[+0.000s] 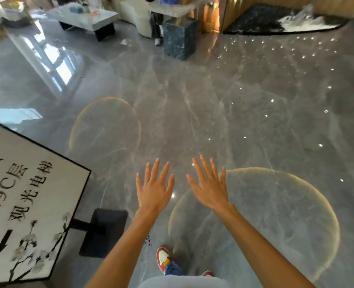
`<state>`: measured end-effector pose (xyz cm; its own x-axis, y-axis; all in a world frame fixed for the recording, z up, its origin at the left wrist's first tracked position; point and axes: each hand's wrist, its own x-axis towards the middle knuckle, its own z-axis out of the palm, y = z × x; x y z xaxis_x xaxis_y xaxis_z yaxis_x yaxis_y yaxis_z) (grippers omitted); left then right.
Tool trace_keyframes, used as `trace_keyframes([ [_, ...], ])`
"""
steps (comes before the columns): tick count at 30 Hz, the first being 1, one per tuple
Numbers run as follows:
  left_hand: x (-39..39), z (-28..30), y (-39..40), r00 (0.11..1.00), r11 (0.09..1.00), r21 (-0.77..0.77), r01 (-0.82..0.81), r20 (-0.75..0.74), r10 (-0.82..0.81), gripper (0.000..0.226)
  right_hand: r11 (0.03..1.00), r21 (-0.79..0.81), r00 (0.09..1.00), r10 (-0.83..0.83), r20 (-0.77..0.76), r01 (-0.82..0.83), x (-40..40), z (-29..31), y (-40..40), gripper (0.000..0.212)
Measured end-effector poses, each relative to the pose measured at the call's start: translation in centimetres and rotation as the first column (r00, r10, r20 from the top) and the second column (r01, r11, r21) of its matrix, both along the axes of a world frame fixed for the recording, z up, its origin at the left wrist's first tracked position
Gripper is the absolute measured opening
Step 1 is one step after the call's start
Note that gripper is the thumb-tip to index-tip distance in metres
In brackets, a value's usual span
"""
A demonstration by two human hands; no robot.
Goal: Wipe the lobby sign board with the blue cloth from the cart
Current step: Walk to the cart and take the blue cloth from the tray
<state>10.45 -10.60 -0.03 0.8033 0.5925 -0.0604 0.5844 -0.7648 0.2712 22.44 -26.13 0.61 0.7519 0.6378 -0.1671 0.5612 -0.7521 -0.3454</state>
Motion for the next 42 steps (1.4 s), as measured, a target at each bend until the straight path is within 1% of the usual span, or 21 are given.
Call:
trace_keyframes([
  [5, 2.4, 0.8, -5.1, 0.994, 0.994, -0.014, 0.11, 0.021, -0.11, 0.059, 0.992, 0.019, 0.992, -0.125, -0.004, 0.125, 0.7, 0.3, -6.5, 0.069],
  [7, 3.1, 1.2, -6.9, 0.991, 0.991, -0.019, 0.129, 0.033, -0.129, 0.059, 0.986, 0.02, 0.987, -0.163, 0.0, 0.163, 0.8, 0.2, -8.9, 0.069],
  [12, 5.0, 2.0, -11.9, 0.97, 0.969, -0.021, 0.245, 0.017, -0.244, 0.058, 0.959, 0.035, 0.959, -0.283, 0.006, 0.282, 0.6, -0.1, -15.2, 0.069],
  [17, 7.1, 2.3, -17.3, 0.932, 0.933, -0.005, 0.36, 0.042, -0.359, 0.057, 0.914, 0.036, 0.914, -0.405, 0.022, 0.404, -0.4, 0.1, -21.6, 0.073],
  [21, 8.7, 2.7, -21.3, 0.881, 0.882, 0.005, 0.472, 0.045, -0.472, 0.062, 0.855, 0.032, 0.855, -0.518, 0.025, 0.517, -1.4, 0.4, -26.0, 0.068],
  [24, 10.0, 3.2, -23.8, 0.83, 0.832, 0.016, 0.555, 0.056, -0.555, 0.067, 0.793, 0.033, 0.792, -0.609, 0.036, 0.608, -2.2, 0.8, -28.7, 0.068],
  [27, 11.3, 3.3, -26.0, 0.779, 0.78, 0.013, 0.625, 0.046, -0.625, 0.062, 0.724, 0.009, 0.723, -0.689, 0.049, 0.69, -2.8, 0.9, -30.8, 0.068],
  [33, 14.1, 3.3, -29.8, 0.634, 0.635, -0.002, 0.773, 0.053, -0.771, 0.055, 0.543, 0.008, 0.543, -0.839, 0.049, 0.839, -4.5, 1.2, -33.4, 0.069],
  [37, 15.8, 3.7, -31.8, 0.539, 0.542, 0.012, 0.84, 0.096, -0.837, 0.054, 0.415, -0.006, 0.414, -0.908, 0.069, 0.91, -5.6, 1.6, -34.4, 0.067],
  [42, 17.9, 3.5, -33.9, 0.402, 0.407, 0.031, 0.913, 0.1, -0.91, 0.055, 0.277, -0.046, 0.281, -0.954, 0.103, 0.96, -7.3, 2.1, -35.5, 0.068],
])
